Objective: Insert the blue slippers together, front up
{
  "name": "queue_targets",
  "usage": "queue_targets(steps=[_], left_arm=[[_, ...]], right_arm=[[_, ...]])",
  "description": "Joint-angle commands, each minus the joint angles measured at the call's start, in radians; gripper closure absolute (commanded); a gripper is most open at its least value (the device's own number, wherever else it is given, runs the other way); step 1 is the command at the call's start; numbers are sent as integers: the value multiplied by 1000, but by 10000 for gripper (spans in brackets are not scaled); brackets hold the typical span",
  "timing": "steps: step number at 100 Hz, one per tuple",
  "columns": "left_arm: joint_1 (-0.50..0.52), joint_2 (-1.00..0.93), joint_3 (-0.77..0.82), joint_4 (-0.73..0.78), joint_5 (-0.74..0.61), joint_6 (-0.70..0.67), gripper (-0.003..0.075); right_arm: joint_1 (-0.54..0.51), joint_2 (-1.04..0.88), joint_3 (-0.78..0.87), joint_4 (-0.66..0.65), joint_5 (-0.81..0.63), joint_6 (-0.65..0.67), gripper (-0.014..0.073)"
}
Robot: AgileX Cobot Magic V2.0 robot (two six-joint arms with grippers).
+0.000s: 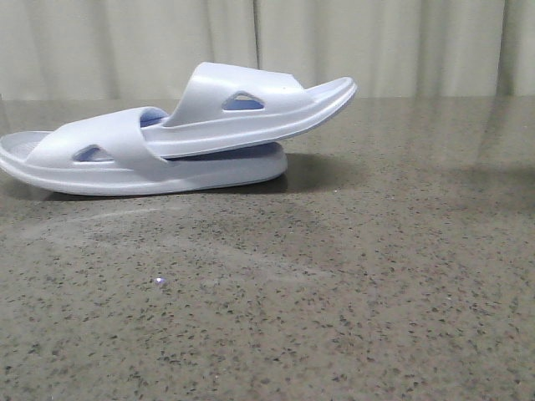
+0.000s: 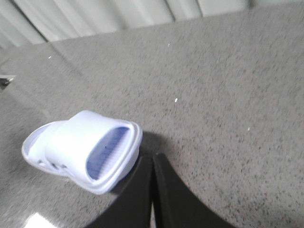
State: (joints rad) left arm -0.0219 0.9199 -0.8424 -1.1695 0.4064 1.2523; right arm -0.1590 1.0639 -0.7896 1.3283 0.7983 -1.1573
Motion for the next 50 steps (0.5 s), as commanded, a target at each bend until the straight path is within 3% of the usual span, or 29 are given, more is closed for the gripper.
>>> queue_targets(steps=[1, 20, 35, 50], left_arm=[[-83, -69, 58, -43, -156, 61, 705], [-285, -166, 231, -173, -362, 87, 705], [-389, -256, 342, -192, -438, 87, 705], [-419, -373, 447, -241, -489, 87, 705]], right_arm=[[93, -106, 66, 136, -205, -96, 672], [314, -246, 246, 163, -520, -163, 672], [413, -351, 393, 185, -639, -163, 672], [450, -465, 507, 229, -696, -163, 672]])
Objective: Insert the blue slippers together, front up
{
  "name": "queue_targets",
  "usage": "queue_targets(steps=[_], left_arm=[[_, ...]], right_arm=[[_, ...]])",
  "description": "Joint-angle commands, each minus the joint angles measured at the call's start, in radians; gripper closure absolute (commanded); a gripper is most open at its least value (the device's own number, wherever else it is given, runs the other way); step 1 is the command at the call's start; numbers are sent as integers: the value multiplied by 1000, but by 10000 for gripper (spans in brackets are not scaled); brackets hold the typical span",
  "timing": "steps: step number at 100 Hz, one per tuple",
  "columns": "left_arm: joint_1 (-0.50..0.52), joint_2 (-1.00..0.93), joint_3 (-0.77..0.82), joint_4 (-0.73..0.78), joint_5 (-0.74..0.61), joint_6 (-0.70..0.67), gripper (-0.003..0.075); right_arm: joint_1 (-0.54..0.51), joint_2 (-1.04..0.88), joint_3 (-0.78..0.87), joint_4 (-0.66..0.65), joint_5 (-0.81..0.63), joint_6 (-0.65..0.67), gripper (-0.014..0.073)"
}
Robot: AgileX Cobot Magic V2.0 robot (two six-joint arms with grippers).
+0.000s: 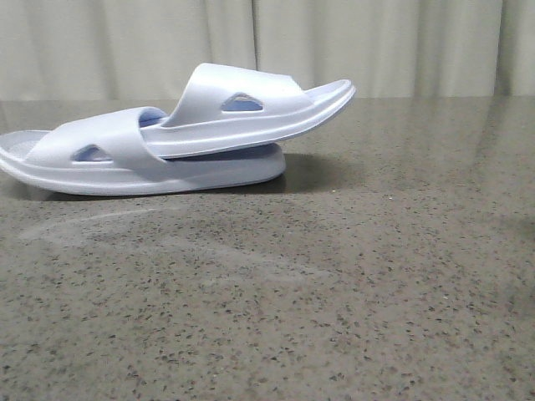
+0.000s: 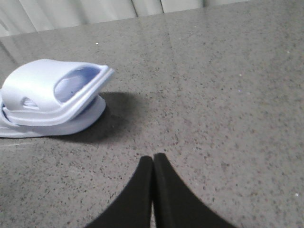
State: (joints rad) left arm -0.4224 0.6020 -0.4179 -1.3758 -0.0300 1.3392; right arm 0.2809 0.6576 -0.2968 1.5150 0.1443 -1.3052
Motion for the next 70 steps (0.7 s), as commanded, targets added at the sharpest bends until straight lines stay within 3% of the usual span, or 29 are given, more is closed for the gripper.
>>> queue_targets(steps=[1, 26, 47, 70], left_arm=[[-19, -61, 28, -39, -55, 0, 705], [-19, -205, 148, -85, -72, 0, 705], [-19, -210, 148, -122, -50, 0, 705], [-19, -210, 148, -122, -45, 0, 705]], right_arm=[[10, -65, 22, 44, -42, -15, 672], [10, -152, 84, 48, -24, -15, 673], [10, -152, 84, 57, 71, -15, 673], [10, -152, 84, 57, 81, -15, 673]])
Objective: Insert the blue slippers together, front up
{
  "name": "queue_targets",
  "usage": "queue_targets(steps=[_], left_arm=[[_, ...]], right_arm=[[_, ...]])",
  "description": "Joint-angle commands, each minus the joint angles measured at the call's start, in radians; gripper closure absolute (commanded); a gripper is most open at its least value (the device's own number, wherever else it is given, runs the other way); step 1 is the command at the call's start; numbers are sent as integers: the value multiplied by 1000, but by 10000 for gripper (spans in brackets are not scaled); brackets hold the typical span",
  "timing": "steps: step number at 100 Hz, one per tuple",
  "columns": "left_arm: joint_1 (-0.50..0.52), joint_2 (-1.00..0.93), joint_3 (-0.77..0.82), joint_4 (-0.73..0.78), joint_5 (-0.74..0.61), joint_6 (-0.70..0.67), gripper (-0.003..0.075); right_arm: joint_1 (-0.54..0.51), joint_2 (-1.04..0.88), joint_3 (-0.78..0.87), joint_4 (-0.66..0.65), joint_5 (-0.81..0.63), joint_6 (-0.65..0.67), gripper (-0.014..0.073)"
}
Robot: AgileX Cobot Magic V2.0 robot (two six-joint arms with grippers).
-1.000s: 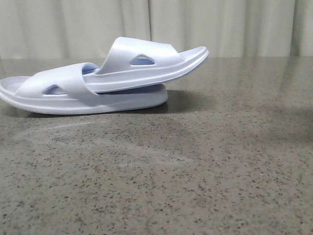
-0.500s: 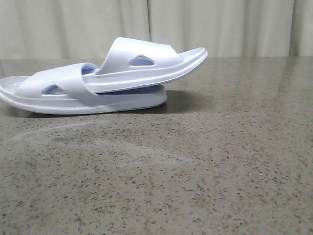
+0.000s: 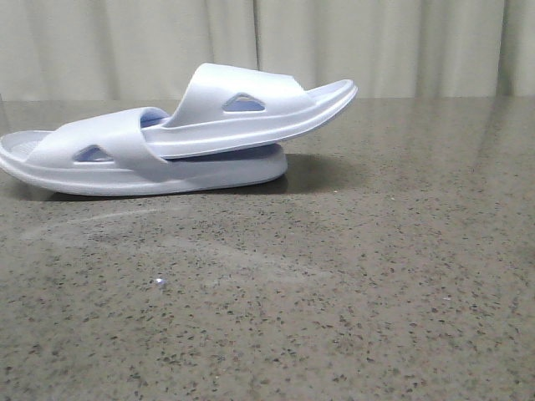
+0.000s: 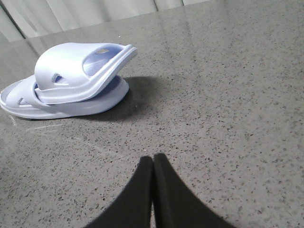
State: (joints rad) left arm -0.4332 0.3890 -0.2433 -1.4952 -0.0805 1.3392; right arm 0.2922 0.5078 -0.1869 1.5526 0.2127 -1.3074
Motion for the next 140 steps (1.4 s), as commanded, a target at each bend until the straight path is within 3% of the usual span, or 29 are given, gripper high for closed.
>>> queue_targets(steps=[1, 60, 65, 71, 75, 76, 77, 85, 90, 96, 109, 140], left_arm=[[-8, 3, -27, -2, 5, 0, 705], [-8, 3, -25, -2, 5, 0, 705], [-3, -3, -15, 59, 1, -6, 705], [17, -12, 6, 250, -4, -123, 705], [41, -25, 18, 406, -7, -325, 705], [54, -31, 23, 522, -7, -404, 705], [61, -34, 26, 522, -7, -444, 705], [163, -81, 64, 997, 23, -924, 705], [228, -118, 85, 1241, 65, -1139, 705], [302, -173, 120, 1373, 105, -1294, 705], [402, -285, 222, 1411, 95, -1326, 705], [417, -409, 255, 1378, 195, -1339, 705]], right_arm=[[-1, -2, -26, 19, 12, -13, 673], [-1, -2, -26, 19, 12, -13, 673], [-1, -2, -26, 19, 12, -13, 673], [-1, -2, -26, 19, 12, -13, 673], [-1, -2, -26, 19, 12, -13, 673], [-1, -2, -26, 19, 12, -13, 673], [-1, -2, -26, 19, 12, -13, 673], [-1, -2, -26, 19, 12, -13, 673], [-1, -2, -26, 19, 12, -13, 673], [-1, -2, -26, 19, 12, -13, 673], [-1, -2, -26, 19, 12, -13, 673], [-1, 0, -26, 19, 12, -13, 673]])
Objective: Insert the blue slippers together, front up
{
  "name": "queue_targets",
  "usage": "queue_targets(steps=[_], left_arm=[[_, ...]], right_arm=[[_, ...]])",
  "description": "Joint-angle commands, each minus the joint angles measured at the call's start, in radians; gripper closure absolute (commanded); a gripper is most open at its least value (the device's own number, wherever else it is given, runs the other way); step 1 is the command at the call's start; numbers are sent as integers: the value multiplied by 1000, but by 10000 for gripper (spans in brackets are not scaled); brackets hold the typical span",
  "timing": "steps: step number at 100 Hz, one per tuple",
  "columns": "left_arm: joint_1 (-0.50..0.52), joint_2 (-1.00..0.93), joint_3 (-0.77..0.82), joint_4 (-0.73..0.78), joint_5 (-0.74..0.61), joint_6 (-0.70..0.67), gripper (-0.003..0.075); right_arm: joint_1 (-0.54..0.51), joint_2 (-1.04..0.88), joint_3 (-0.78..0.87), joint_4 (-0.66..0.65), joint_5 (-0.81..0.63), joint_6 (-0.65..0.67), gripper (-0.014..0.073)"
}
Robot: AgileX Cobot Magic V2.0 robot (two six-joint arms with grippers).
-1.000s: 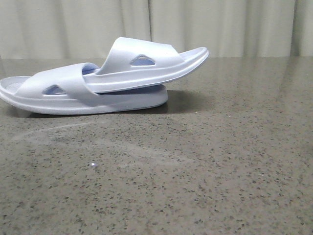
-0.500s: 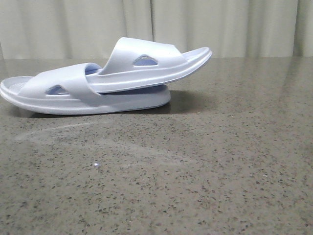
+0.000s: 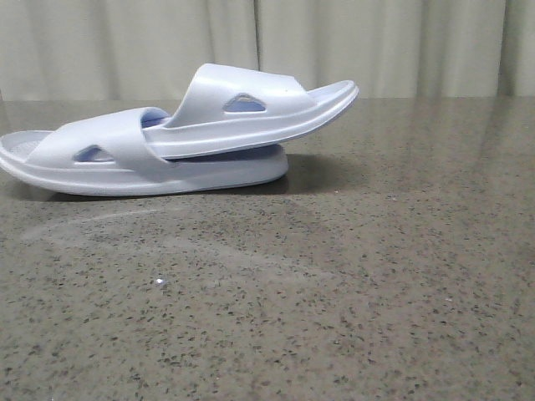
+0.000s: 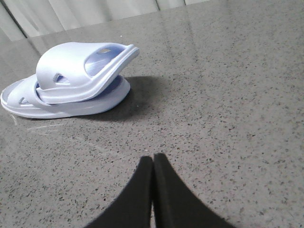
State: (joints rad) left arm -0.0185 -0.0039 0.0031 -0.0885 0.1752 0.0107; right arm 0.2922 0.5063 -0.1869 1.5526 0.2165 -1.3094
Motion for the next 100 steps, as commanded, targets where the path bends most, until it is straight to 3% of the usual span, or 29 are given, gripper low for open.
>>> queue_targets(steps=[1, 79, 88, 96, 100], left_arm=[[2, -16, 9, -33, -61, -11, 705], [2, -16, 9, -36, -61, -11, 705], [2, -16, 9, -36, -61, -11, 705], [2, -16, 9, -36, -61, -11, 705], [2, -16, 9, -36, -61, -11, 705]], right_arm=[[-1, 2, -26, 19, 9, -11, 673], [-1, 2, -26, 19, 9, -11, 673], [-1, 2, -26, 14, -46, -11, 673], [-1, 0, -26, -112, -126, 13, 673], [-3, 0, -26, -245, -169, 111, 673]])
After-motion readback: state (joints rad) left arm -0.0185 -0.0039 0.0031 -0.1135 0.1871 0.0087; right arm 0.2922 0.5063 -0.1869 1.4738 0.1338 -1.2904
